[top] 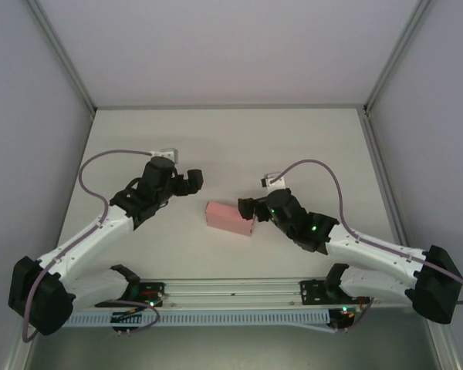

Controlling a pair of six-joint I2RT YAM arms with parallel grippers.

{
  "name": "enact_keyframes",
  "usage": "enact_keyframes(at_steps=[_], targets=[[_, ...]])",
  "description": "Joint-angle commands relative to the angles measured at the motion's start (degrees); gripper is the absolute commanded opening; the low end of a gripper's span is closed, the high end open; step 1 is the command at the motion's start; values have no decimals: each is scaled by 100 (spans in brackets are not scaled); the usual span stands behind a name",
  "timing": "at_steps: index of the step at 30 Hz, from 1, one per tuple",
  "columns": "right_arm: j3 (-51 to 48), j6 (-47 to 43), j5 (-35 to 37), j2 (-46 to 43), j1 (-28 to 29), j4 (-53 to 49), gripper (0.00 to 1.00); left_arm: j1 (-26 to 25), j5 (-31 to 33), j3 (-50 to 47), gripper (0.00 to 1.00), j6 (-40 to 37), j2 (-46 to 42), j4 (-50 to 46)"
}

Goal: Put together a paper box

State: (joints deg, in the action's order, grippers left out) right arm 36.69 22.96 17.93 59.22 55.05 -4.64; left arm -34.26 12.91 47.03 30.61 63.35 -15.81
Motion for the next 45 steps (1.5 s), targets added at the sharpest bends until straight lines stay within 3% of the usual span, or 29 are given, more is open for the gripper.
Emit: enact_keyframes(at_steps=[1,4,9,14,21,23,27,29,32,35,39,40,45], targets=[[342,-1929,-1472,207,-29,-448,100,226,677,207,100,-210,-51,-409],[748,-3040,-2232,605,-16,-915,100,458,606,227,100,-211,-51,-411],[1561,-4042,-2399,1607,-22,-1654,100,598,531,197,100,-308,-110,-336],[2533,-4381,-2076,2878,-20,-2479,100,688,467,142,100,-362,-148,-319],[3083,-4648,-1880,3649,-20,-2911,92,744,336,104,100,-427,-166,-293],[3200,-4676,-1858,3823,-18,-3082,84,751,275,92,100,-454,-160,-276],[3457,-4730,-1799,4084,-20,-3488,52,749,247,87,100,-483,-157,-267],[3491,-4768,-1724,4058,-20,-3513,44,756,229,82,100,-493,-165,-272],[3484,-4780,-1151,3852,-12,-3318,46,763,214,80,100,-512,-191,-265],[3479,-4949,61,3654,74,-3016,45,764,221,68,100,-514,-224,-266],[3124,-5836,1449,3458,119,-1856,45,763,234,55,100,-513,-255,-274],[2993,-6120,1656,3447,110,-1504,49,761,237,55,100,-511,-261,-273],[2324,-7300,1909,3693,103,254,48,772,356,14,100,-465,-350,-315]])
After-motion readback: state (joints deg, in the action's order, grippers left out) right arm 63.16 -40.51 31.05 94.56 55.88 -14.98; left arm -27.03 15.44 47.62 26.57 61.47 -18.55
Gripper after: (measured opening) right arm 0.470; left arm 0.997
